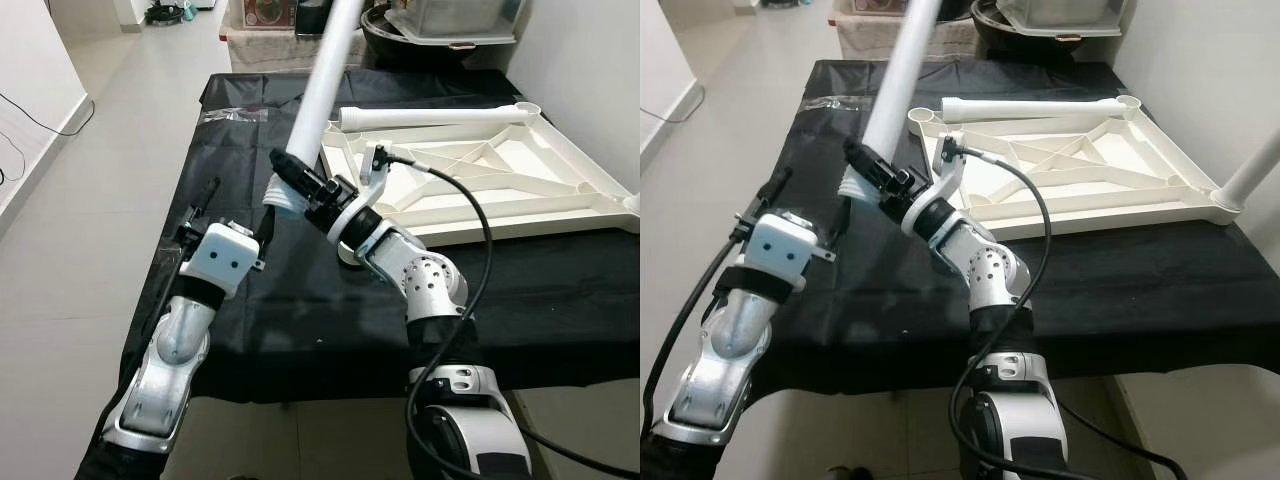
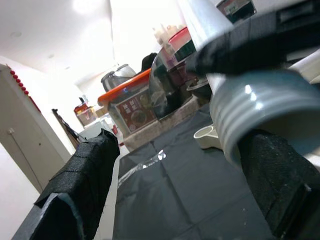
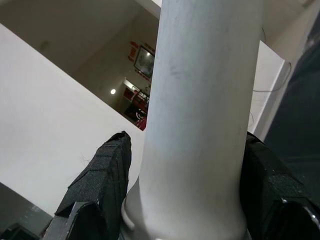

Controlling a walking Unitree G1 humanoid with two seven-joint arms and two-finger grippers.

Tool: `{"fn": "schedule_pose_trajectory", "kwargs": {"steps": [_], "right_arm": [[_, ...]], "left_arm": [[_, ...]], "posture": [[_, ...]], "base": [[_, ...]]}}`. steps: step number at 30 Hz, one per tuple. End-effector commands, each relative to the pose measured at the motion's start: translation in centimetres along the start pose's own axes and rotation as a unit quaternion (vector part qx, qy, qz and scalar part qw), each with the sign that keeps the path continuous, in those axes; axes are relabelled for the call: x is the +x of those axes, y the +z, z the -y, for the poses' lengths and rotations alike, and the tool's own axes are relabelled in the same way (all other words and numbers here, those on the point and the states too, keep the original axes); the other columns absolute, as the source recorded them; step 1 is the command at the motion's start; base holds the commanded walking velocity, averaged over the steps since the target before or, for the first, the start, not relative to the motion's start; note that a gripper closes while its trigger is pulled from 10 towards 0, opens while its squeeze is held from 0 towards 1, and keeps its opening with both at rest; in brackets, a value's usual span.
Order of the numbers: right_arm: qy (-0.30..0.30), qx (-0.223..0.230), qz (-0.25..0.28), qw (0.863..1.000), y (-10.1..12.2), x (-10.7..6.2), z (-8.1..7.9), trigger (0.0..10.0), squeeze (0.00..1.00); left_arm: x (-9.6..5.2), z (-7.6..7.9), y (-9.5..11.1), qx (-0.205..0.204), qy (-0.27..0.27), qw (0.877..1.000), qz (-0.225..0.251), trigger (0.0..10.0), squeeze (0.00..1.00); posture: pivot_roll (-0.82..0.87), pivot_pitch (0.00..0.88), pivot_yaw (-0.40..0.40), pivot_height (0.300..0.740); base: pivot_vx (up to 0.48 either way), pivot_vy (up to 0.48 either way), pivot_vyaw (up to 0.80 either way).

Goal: Building children table

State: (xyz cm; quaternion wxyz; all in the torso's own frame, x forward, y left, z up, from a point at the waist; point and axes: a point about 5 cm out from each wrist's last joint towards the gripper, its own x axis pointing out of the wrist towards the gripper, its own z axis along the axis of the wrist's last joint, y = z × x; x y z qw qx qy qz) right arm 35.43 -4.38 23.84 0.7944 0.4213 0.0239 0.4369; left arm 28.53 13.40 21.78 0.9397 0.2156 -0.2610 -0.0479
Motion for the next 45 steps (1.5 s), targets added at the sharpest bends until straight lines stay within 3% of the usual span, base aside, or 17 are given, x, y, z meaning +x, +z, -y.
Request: {"fn": "schedule_pose_trajectory", "kwargs": {"steps": [1, 14, 15, 16, 17, 19, 22, 23, 24, 25, 26, 37, 43, 44, 45], "right_arm": [[0.024, 0.063, -0.005, 0.998, -3.4, 0.6, -0.9, 0.0, 0.0], [0.042, 0.109, -0.017, 0.993, -4.6, 0.2, -1.7, 0.0, 0.0], [0.049, 0.115, -0.019, 0.992, -4.7, 0.1, -1.9, 0.0, 0.0], [0.049, 0.115, -0.019, 0.992, -4.7, 0.1, -1.9, 0.0, 0.0], [0.056, 0.121, -0.022, 0.991, -4.7, 0.0, -2.1, 0.0, 0.0], [0.056, 0.121, -0.022, 0.991, -4.7, 0.0, -2.1, 0.0, 0.0], [0.08, 0.134, -0.039, 0.987, -5.1, -0.4, -2.7, 0.0, 0.0], [0.08, 0.134, -0.039, 0.987, -5.1, -0.4, -2.7, 0.0, 0.0], [0.085, 0.137, -0.044, 0.986, -5.3, -0.5, -2.9, 0.0, 0.0], [0.085, 0.137, -0.044, 0.986, -5.3, -0.5, -2.9, 0.0, 0.0], [0.092, 0.139, -0.049, 0.985, -5.4, -0.6, -3.1, 0.0, 0.0], [0.126, 0.146, -0.074, 0.979, -5.7, -1.3, -4.0, 0.0, 0.0], [0.109, 0.134, -0.075, 0.982, -5.8, -1.6, -3.8, 0.0, 0.0], [0.099, 0.125, -0.072, 0.985, -5.7, -1.5, -3.6, 2.7, 0.0], [0.099, 0.125, -0.072, 0.985, -5.7, -1.5, -3.6, 2.7, 0.0]], "left_arm": [[-0.1, 0.2, -0.2, -0.008, 0.0, 1.0, -0.001, 10.0, 0.0], [0.3, 0.2, -0.3, -0.01, 0.017, 1.0, -0.002, 10.0, 0.0], [0.3, 0.1, -0.4, -0.01, 0.018, 1.0, -0.004, 8.0, 0.0], [0.3, 0.1, -0.4, -0.01, 0.018, 1.0, -0.004, 8.0, 0.0], [0.3, 0.0, -0.5, -0.01, 0.021, 1.0, -0.006, 4.4, 0.0], [0.3, 0.0, -0.5, -0.01, 0.021, 1.0, -0.006, 4.4, 0.0], [0.4, -0.1, -0.6, -0.012, 0.027, 1.0, -0.007, 2.8, 0.0], [0.4, -0.1, -0.6, -0.012, 0.027, 1.0, -0.007, 2.8, 0.0], [0.4, -0.1, -0.6, -0.012, 0.028, 1.0, -0.006, 1.1, 0.0], [0.4, -0.1, -0.6, -0.012, 0.028, 1.0, -0.006, 1.1, 0.0], [0.4, -0.1, -0.6, -0.012, 0.029, 0.999, -0.006, 0.0, 0.0], [0.4, -0.7, -0.8, 0.004, 0.029, 1.0, -0.003, 0.0, 0.0], [-0.1, -0.4, -0.6, 0.01, 0.022, 1.0, 0.004, 0.0, 0.0], [-0.3, -0.3, -0.5, 0.009, 0.017, 1.0, 0.005, 0.0, 0.0], [-0.3, -0.3, -0.5, 0.009, 0.017, 1.0, 0.005, 0.0, 0.0]], "posture": [[0.04, 0.12, -0.016, 0.74], [0.03, 0.12, -0.016, 0.74], [0.03, 0.12, -0.016, 0.74], [0.03, 0.12, -0.016, 0.74], [0.03, 0.12, -0.016, 0.74], [0.03, 0.12, -0.016, 0.74], [0.03, 0.12, -0.017, 0.74], [0.03, 0.12, -0.017, 0.74], [0.03, 0.121, -0.018, 0.74], [0.03, 0.121, -0.018, 0.74], [0.03, 0.121, -0.018, 0.74], [0.02, 0.118, -0.019, 0.74], [0.03, 0.115, -0.02, 0.74], [0.03, 0.115, -0.02, 0.74], [0.03, 0.115, -0.02, 0.74]], "base": [[0.0, 0.0, 0.0], [0.0, 0.0, 0.0], [0.0, 0.0, 0.0], [0.0, 0.0, 0.0], [0.0, 0.0, 0.0], [0.0, 0.0, 0.0], [0.0, 0.0, 0.0], [0.0, 0.0, 0.0], [0.0, 0.0, 0.0], [0.0, 0.0, 0.0], [0.0, 0.0, 0.0], [0.0, 0.0, 0.0], [0.0, 0.0, 0.0], [0.0, 0.0, 0.0], [0.0, 0.0, 0.0]]}}
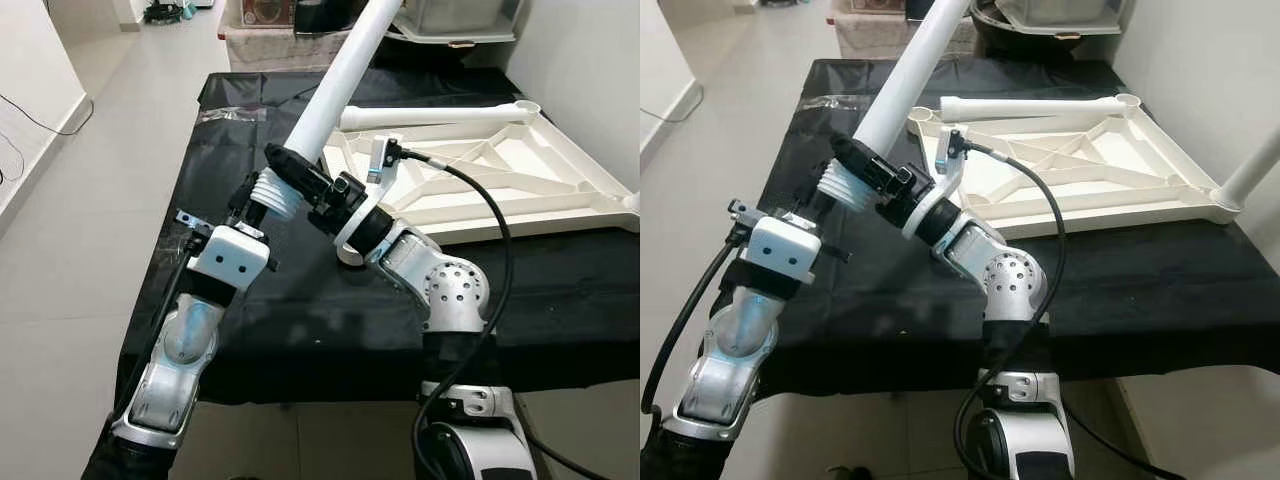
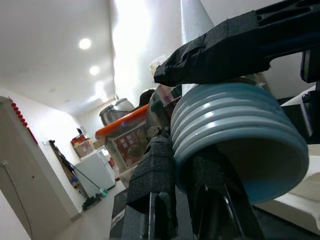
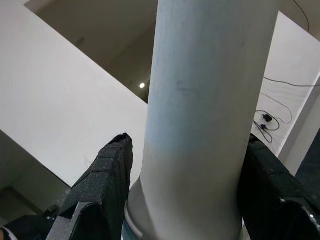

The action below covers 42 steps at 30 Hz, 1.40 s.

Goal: Building children table

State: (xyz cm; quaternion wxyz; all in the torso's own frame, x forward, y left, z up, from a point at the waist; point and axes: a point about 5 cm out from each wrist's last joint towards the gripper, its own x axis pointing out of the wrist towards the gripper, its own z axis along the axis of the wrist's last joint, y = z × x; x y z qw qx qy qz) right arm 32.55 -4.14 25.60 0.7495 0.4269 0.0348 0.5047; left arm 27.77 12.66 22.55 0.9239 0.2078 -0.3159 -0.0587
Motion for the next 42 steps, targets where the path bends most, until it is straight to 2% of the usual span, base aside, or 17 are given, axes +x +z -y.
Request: {"fn": "schedule_pose_trajectory", "kwargs": {"steps": [1, 2, 3, 7, 8, 9, 10, 15, 21, 26, 35, 42], "right_arm": [[0.027, 0.096, -0.03, 0.995, -5.3, 0.1, 0.0, 10.0, 0.0], [0.022, 0.093, -0.026, 0.995, -5.0, 0.1, 0.2, 10.0, 0.0], [0.017, 0.091, -0.024, 0.995, -4.6, 0.1, 0.5, 10.0, 1.0], [0.017, 0.089, -0.021, 0.996, -4.0, 0.0, 0.8, 10.0, 1.0], [0.016, 0.084, -0.026, 0.996, -3.8, 0.0, 0.9, 10.0, 0.12], [0.015, 0.081, -0.03, 0.996, -3.7, 0.1, 0.9, 10.0, 0.12], [0.015, 0.081, -0.035, 0.996, -3.6, 0.1, 1.0, 10.0, 0.0], [0.021, 0.087, -0.049, 0.995, -3.6, 0.1, 1.0, 10.0, 0.0], [0.008, 0.103, -0.059, 0.993, -3.2, 0.4, 1.9, 10.0, 0.0], [0.001, 0.109, -0.058, 0.992, -2.9, 0.5, 2.4, 10.0, 0.0], [-0.025, 0.121, -0.047, 0.991, -1.7, 0.5, 4.0, 10.0, 0.0], [-0.031, 0.119, -0.041, 0.992, -0.9, 0.7, 4.5, 10.0, 0.0]], "left_arm": [[-0.6, -0.5, -1.6, 0.013, 0.008, 0.999, -0.052, 0.0, 0.0], [-0.9, -0.4, -1.5, 0.008, 0.002, 0.999, -0.053, 0.0, 0.0], [-1.3, -0.3, -1.4, 0.006, -0.008, 0.998, -0.054, 0.0, 0.0], [-2.1, -0.2, -1.2, 0.0, -0.021, 0.998, -0.058, 0.0, 0.0], [-2.4, -0.1, -1.1, -0.001, -0.03, 0.998, -0.058, 0.0, 0.0], [-2.6, 0.0, -1.1, -0.002, -0.037, 0.998, -0.058, 0.0, 0.0], [-2.8, 0.0, -1.0, -0.001, -0.046, 0.997, -0.058, 0.0, 0.0], [-3.3, 0.2, -0.7, -0.007, -0.061, 0.996, -0.058, 0.0, 0.0], [-4.1, 1.2, 0.3, -0.012, -0.103, 0.993, -0.048, 0.0, 0.0], [-4.5, 1.4, 0.5, -0.015, -0.111, 0.992, -0.048, 0.0, 0.0], [-6.2, 2.1, 1.2, -0.029, -0.136, 0.988, -0.061, 0.0, 0.0], [-7.0, 2.4, 1.6, -0.037, -0.145, 0.986, -0.07, 0.0, 0.0]], "posture": [[0.03, 0.115, -0.02, 0.74], [0.03, 0.115, -0.02, 0.74], [0.03, 0.115, -0.02, 0.74], [0.03, 0.107, -0.019, 0.74], [0.03, 0.107, -0.019, 0.74], [0.03, 0.107, -0.019, 0.74], [0.03, 0.105, -0.019, 0.74], [0.03, 0.103, -0.021, 0.74], [0.04, 0.096, -0.024, 0.74], [0.03, 0.095, -0.023, 0.74], [0.04, 0.095, -0.022, 0.74], [0.05, 0.102, -0.025, 0.74]], "base": [[0.0, 0.0, 0.0], [0.0, 0.0, 0.0], [0.0, 0.0, 0.0], [0.0, 0.0, 0.0], [0.0, 0.0, 0.0], [0.0, 0.0, 0.0], [0.0, 0.0, 0.0], [0.0, 0.0, 0.0], [0.0, 0.0, 0.0], [0.0, 0.0, 0.0], [0.0, 0.0, 0.0], [0.0, 0.0, 0.0]]}}
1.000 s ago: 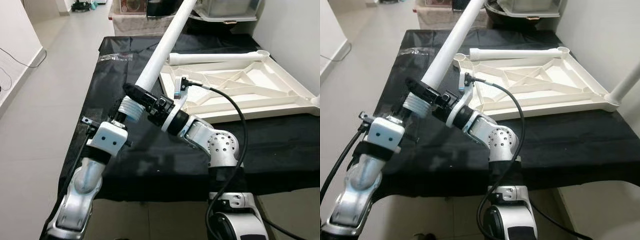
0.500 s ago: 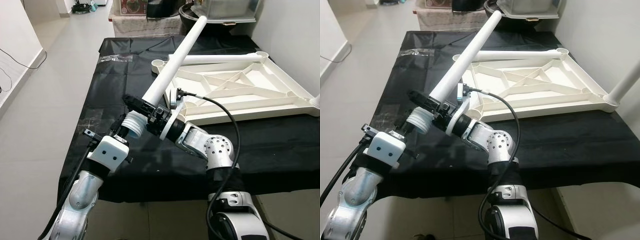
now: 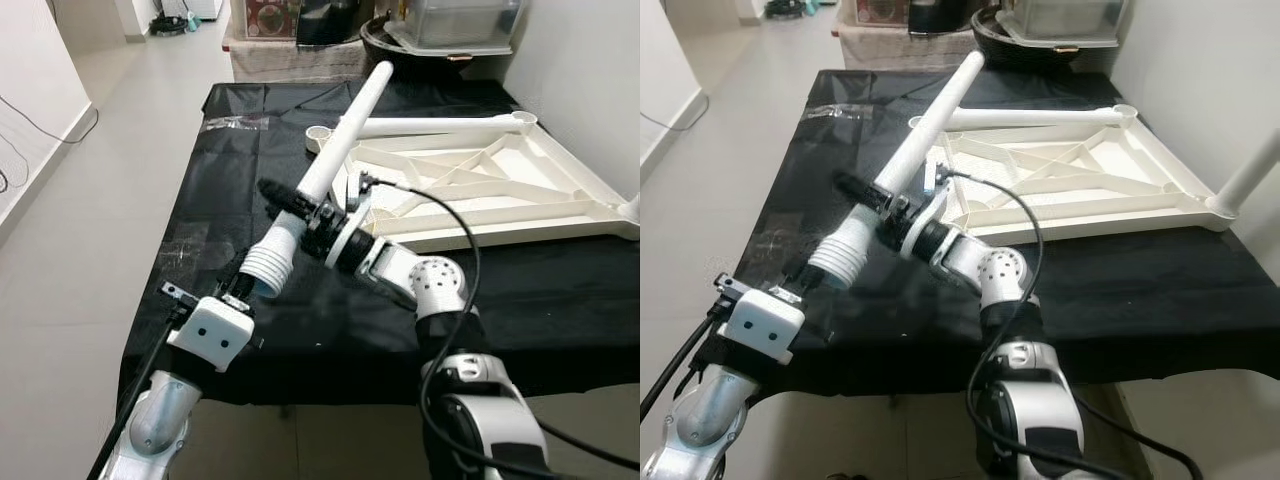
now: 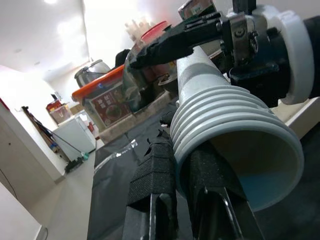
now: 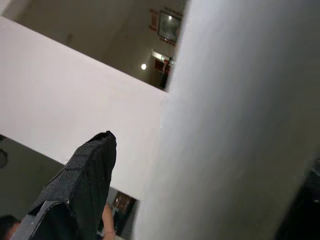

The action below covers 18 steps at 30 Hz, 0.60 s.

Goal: Building children table

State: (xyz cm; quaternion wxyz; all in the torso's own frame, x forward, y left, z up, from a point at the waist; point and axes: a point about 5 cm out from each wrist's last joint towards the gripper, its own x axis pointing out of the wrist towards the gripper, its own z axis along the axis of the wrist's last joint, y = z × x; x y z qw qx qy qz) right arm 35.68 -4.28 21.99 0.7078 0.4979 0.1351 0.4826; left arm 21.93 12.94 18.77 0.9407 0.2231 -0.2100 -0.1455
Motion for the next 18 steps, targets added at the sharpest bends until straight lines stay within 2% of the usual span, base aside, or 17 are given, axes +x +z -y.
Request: {"fn": "schedule_pose_trajectory", "kwargs": {"steps": [1, 10, 18], "right_arm": [[0.004, -0.005, -0.01, 1.0, -0.1, 0.7, -0.2, 10.0, 0.0], [0.026, 0.0, -0.036, 0.999, 0.0, 0.9, -0.5, 10.0, 0.0], [0.035, 0.013, -0.065, 0.997, -0.3, 0.6, -0.3, 10.0, 0.0]], "left_arm": [[-0.2, 1.3, 0.8, -0.008, -0.044, 0.999, 0.015, 0.0, 0.0], [-0.6, 1.5, 0.9, -0.023, -0.043, 0.999, 0.006, 0.0, 0.0], [-1.0, 2.4, 1.2, -0.033, -0.062, 0.998, 0.007, 0.0, 0.0]], "posture": [[0.05, 0.102, -0.025, 0.74], [0.05, 0.109, -0.03, 0.74], [0.05, 0.111, -0.029, 0.74]], "base": [[0.0, 0.0, 0.0], [0.0, 0.0, 0.0], [0.0, 0.0, 0.0]]}}
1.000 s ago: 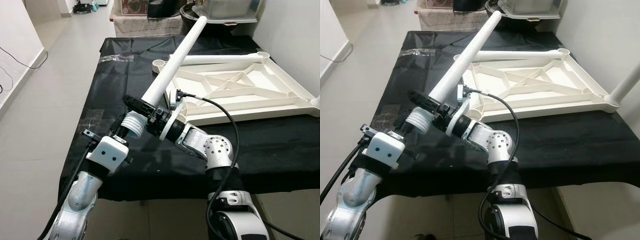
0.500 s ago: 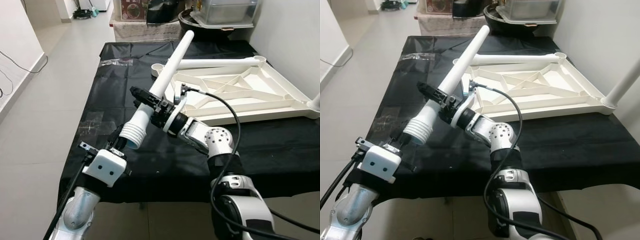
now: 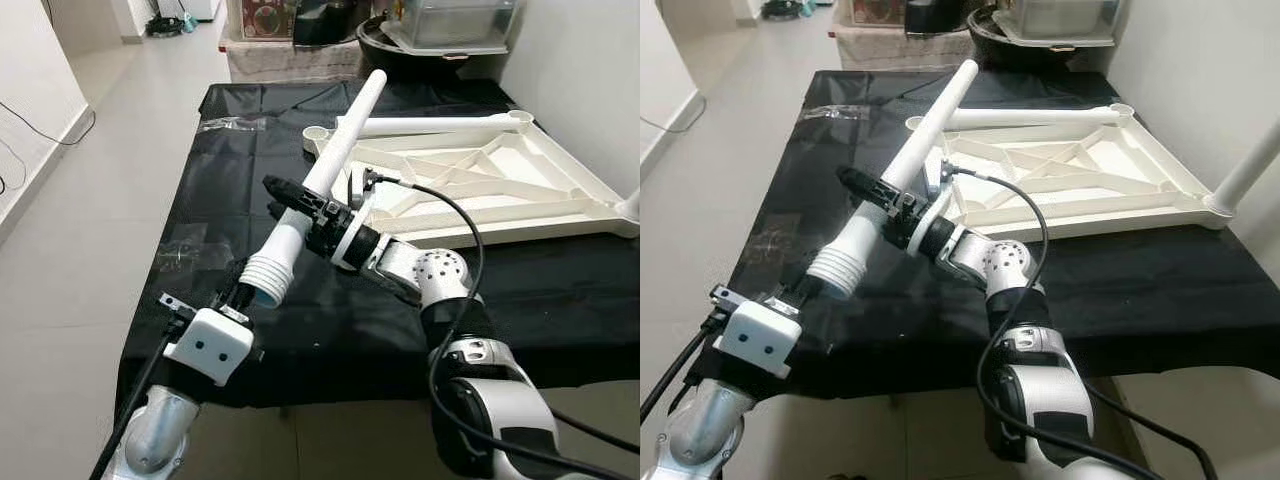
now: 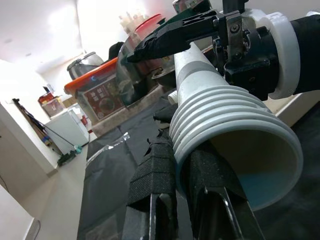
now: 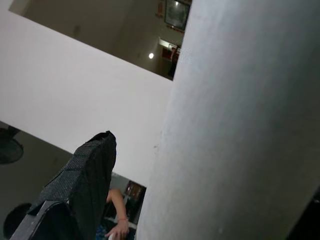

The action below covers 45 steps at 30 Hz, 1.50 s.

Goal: Building children table

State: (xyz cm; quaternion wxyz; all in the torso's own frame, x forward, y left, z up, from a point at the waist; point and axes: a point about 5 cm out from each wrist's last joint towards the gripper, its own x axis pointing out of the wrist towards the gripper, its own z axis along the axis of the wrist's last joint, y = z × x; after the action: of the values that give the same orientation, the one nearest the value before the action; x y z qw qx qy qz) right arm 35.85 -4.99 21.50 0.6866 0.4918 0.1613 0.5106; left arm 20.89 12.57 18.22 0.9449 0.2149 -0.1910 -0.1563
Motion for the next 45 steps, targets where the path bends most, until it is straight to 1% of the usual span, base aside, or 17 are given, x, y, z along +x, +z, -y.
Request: {"fn": "schedule_pose_trajectory", "kwargs": {"steps": [1, 5, 9, 13, 14, 15, 16, 25, 31, 32, 33, 36, 37, 39, 42, 44, 45], "right_arm": [[0.019, -0.004, -0.035, 0.999, -0.6, 1.2, -0.7, 10.0, 0.0], [0.003, -0.016, -0.053, 0.998, -0.7, 0.9, 0.0, 10.0, 0.0], [-0.002, -0.019, -0.056, 0.998, -0.6, 0.8, 0.2, 10.0, 0.0], [-0.003, -0.026, -0.06, 0.998, -0.4, 0.8, 0.3, 10.0, 0.0], [-0.003, -0.027, -0.061, 0.998, -0.4, 0.8, 0.3, 9.3, 0.0], [-0.003, -0.029, -0.063, 0.998, -0.4, 0.8, 0.3, 1.5, 0.0], [-0.003, -0.03, -0.063, 0.998, -0.3, 0.8, 0.3, 0.0, 0.0], [-0.002, -0.036, -0.067, 0.997, 0.0, 0.9, 0.2, 0.0, 0.0], [0.002, -0.037, -0.078, 0.996, -0.2, 0.9, 0.3, 0.0, 0.0], [0.005, -0.034, -0.077, 0.996, -0.3, 0.8, 0.3, 0.0, 0.0], [0.005, -0.034, -0.077, 0.996, -0.3, 0.8, 0.3, 0.0, 0.0], [0.006, -0.033, -0.072, 0.997, -0.2, 0.8, 0.4, 0.0, 0.0], [0.009, -0.033, -0.066, 0.997, 0.0, 0.7, 0.3, 0.0, 0.0], [0.011, -0.033, -0.054, 0.998, 0.5, 0.7, 0.2, 0.0, 0.0], [0.011, -0.035, -0.039, 0.999, 1.0, 0.5, 0.1, 0.0, 0.0], [0.01, -0.035, -0.015, 0.999, 1.8, 0.2, 0.0, 0.0, 0.0], [0.01, -0.035, -0.015, 0.999, 1.8, 0.2, 0.0, 0.0, 0.0]], "left_arm": [[-0.2, 1.8, 1.0, -0.021, -0.054, 0.998, 0.019, 0.0, 0.0], [-0.8, 2.2, 1.0, -0.026, -0.063, 0.998, 0.014, 0.0, 0.0], [-0.8, 2.3, 1.1, -0.029, -0.064, 0.997, 0.012, 0.0, 0.0], [-1.0, 2.8, 1.2, -0.035, -0.073, 0.997, 0.011, 0.0, 0.0], [-1.0, 3.0, 1.2, -0.038, -0.074, 0.996, 0.011, 0.0, 0.0], [-1.1, 3.1, 1.2, -0.039, -0.075, 0.996, 0.011, 0.0, 0.0], [-1.1, 3.2, 1.3, -0.042, -0.075, 0.996, 0.011, 0.0, 0.0], [-1.1, 3.5, 1.4, -0.047, -0.079, 0.996, 0.011, 0.0, 0.0], [-1.2, 3.4, 1.0, -0.048, -0.073, 0.996, -0.003, 0.0, 0.0], [-1.2, 3.0, 0.3, -0.054, -0.059, 0.996, -0.025, 10.0, 0.0], [-1.2, 3.0, 0.3, -0.054, -0.059, 0.996, -0.025, 10.0, 0.0], [-1.2, 2.8, -0.4, -0.057, -0.051, 0.996, -0.046, 10.0, 0.0], [-1.3, 2.7, -0.6, -0.062, -0.044, 0.996, -0.053, 10.0, 1.0], [-1.5, 2.4, -1.1, -0.074, -0.03, 0.995, -0.064, 10.0, 1.0], [-1.8, 2.2, -1.5, -0.079, -0.021, 0.994, -0.077, 10.0, 1.0], [-2.1, 1.8, -2.1, -0.075, -0.003, 0.993, -0.094, 10.0, 1.0], [-2.1, 1.8, -2.1, -0.075, -0.003, 0.993, -0.094, 10.0, 1.0]], "posture": [[0.05, 0.111, -0.029, 0.74], [0.05, 0.111, -0.029, 0.74], [0.05, 0.111, -0.029, 0.74], [0.05, 0.111, -0.029, 0.74], [0.05, 0.111, -0.029, 0.74], [0.05, 0.111, -0.029, 0.74], [0.05, 0.111, -0.029, 0.74], [0.05, 0.12, -0.029, 0.74], [0.05, 0.119, -0.027, 0.74], [0.05, 0.116, -0.025, 0.74], [0.05, 0.116, -0.025, 0.74], [0.05, 0.109, -0.026, 0.74], [0.05, 0.104, -0.025, 0.74], [0.05, 0.101, -0.025, 0.74], [0.05, 0.094, -0.025, 0.74], [0.05, 0.086, -0.025, 0.74], [0.05, 0.086, -0.025, 0.74]], "base": [[0.0, 0.0, 0.0], [0.0, 0.0, 0.0], [0.0, 0.0, 0.0], [0.0, 0.0, 0.0], [0.0, 0.0, 0.0], [0.0, 0.0, 0.0], [0.0, 0.0, 0.0], [0.0, 0.0, 0.0], [0.0, 0.0, 0.0], [0.0, 0.0, 0.0], [0.0, 0.0, 0.0], [0.0, 0.0, 0.0], [0.0, 0.0, 0.0], [0.0, 0.0, 0.0], [0.0, 0.0, 0.0], [0.0, 0.0, 0.0], [0.0, 0.0, 0.0]]}}
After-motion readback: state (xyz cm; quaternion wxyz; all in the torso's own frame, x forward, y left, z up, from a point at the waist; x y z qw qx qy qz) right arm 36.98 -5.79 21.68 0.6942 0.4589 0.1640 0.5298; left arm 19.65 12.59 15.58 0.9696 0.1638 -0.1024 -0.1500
